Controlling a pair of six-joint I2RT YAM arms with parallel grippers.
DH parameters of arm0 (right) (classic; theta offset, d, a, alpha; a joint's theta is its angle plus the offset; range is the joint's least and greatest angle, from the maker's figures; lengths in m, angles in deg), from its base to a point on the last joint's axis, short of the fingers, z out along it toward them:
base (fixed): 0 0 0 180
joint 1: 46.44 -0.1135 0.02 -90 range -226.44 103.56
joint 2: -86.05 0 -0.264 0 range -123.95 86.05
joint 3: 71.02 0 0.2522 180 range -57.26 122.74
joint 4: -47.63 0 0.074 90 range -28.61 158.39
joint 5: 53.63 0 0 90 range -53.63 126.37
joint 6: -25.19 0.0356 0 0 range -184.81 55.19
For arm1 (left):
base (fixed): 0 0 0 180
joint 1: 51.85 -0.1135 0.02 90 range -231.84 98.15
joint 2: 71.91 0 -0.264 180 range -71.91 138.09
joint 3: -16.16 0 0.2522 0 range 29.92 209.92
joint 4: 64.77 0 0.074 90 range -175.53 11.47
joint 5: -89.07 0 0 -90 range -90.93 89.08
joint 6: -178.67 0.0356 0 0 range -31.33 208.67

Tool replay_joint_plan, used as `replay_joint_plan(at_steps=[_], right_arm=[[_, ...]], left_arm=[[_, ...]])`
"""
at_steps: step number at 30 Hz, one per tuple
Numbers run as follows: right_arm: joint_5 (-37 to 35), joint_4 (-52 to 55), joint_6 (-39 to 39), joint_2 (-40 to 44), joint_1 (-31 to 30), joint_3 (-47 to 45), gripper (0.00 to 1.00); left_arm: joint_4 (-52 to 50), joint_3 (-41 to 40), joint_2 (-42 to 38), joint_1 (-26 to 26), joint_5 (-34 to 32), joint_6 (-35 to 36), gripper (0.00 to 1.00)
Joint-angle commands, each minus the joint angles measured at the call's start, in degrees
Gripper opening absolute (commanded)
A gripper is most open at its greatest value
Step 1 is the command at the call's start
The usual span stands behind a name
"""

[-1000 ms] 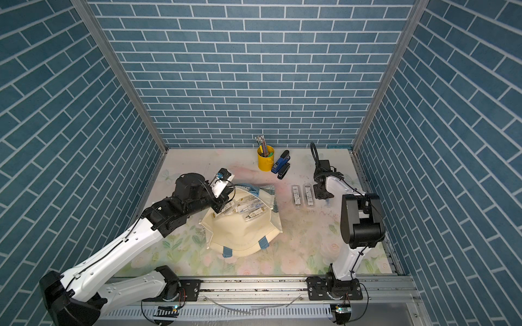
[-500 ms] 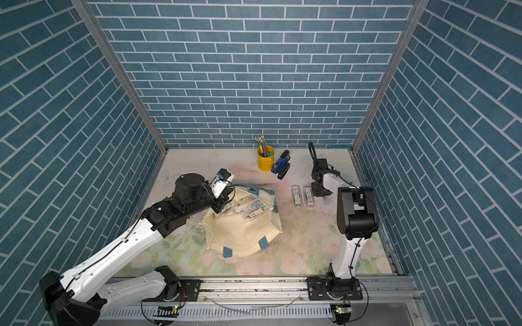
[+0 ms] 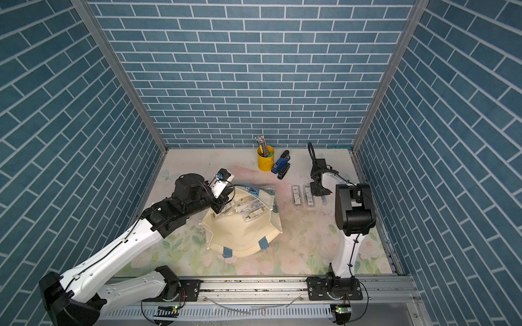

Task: Take out the compass set from the canvas bag
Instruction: Place the compass set at the center of the board.

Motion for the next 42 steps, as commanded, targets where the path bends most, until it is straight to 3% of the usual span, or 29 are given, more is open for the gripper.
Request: replay_joint_plan(at_steps=[1,26,42], right_arm=[[0.22,0.81,1.48,-0.45,-0.7,3.41,0.31],[-2.06,3.58,1.65,2.07,-3.12,4.6,0.36],[0.63,2.27,3.11,5.04,-1.75,0.12,0.47]], left_arm=[[2.79,-0.3,-1.4,0.04,0.46,-0.42,0.0],[2.92,-0.73,-1.97,0.04,0.64,-0.47,0.0],[2.79,-0.92,-2.4,0.02,0.64,-0.38,0.0]])
